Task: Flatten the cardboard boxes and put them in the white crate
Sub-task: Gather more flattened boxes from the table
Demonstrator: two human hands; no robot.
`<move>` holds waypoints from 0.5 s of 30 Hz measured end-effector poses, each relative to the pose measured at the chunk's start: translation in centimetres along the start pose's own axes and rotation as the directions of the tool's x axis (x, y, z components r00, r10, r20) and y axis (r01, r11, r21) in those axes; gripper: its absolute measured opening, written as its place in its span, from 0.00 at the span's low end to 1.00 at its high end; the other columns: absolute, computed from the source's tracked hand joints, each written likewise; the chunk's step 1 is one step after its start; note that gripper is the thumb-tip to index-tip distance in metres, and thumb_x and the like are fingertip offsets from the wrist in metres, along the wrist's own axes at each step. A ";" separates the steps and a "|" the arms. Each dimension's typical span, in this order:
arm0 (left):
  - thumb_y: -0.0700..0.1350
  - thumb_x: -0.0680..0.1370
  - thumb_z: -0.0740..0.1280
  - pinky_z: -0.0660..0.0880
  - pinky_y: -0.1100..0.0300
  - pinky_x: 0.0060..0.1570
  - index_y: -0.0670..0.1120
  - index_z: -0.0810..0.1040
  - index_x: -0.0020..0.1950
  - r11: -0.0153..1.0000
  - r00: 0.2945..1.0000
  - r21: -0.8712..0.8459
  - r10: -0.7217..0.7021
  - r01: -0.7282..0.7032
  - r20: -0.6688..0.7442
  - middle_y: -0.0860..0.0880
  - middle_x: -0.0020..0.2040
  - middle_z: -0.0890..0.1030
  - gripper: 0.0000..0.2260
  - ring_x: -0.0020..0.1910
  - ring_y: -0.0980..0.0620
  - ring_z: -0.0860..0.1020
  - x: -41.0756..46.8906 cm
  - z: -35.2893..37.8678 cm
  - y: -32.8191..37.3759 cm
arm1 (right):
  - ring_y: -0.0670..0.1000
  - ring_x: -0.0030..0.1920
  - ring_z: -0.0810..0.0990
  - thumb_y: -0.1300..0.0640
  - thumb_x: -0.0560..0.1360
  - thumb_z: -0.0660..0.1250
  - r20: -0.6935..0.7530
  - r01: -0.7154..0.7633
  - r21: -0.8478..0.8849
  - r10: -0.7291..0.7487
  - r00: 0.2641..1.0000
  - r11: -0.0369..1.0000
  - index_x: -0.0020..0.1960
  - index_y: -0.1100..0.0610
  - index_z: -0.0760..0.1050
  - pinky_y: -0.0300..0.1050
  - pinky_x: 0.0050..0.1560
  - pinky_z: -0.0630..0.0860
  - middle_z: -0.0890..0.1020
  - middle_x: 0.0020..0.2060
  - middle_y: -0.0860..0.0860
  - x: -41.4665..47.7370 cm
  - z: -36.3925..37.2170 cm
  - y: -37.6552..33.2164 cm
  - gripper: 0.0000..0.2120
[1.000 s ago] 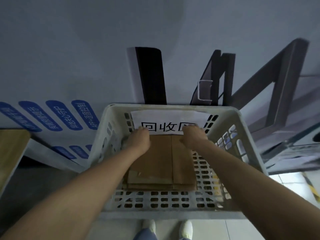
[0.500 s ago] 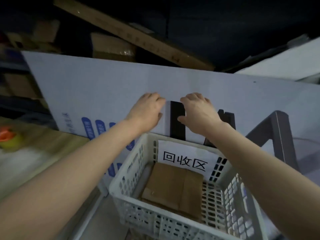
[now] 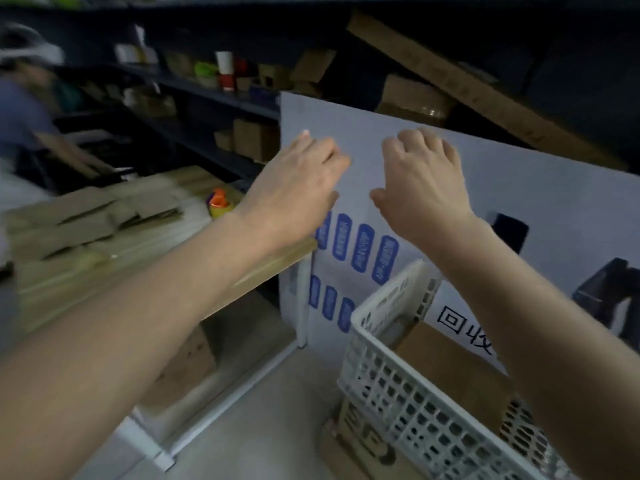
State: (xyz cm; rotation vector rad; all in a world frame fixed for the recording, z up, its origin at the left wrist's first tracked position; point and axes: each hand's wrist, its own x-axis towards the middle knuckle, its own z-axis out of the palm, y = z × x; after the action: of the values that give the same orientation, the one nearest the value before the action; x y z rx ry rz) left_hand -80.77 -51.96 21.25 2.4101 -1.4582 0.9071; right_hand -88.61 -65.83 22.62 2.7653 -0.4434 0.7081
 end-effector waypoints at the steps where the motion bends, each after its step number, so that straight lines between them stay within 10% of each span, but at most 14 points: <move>1: 0.39 0.74 0.69 0.59 0.49 0.69 0.38 0.73 0.63 1.000 1.000 0.020 -0.017 0.017 0.001 0.40 0.54 0.76 0.19 0.56 0.39 0.73 -1.5 -0.5 -1.4 | 0.62 0.69 0.62 0.55 0.75 0.65 0.003 0.022 -0.005 -0.022 1.000 1.000 0.65 0.62 0.66 0.56 0.70 0.56 0.69 0.65 0.60 0.4 0.0 -2.2 0.21; 15: 0.40 0.73 0.70 0.65 0.49 0.62 0.37 0.75 0.61 0.987 0.979 0.090 -0.145 0.134 0.140 0.40 0.54 0.76 0.18 0.54 0.39 0.73 -21.8 -3.4 -24.3 | 0.61 0.69 0.62 0.57 0.75 0.61 0.085 0.162 0.090 -0.169 0.982 0.983 0.65 0.60 0.68 0.57 0.70 0.57 0.70 0.64 0.59 3.8 1.7 -33.5 0.19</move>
State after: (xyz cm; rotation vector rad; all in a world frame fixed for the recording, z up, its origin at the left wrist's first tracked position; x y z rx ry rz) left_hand -68.66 -22.13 14.93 2.6504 -1.3005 0.7867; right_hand -72.94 -36.32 17.51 2.8787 -0.2015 0.5736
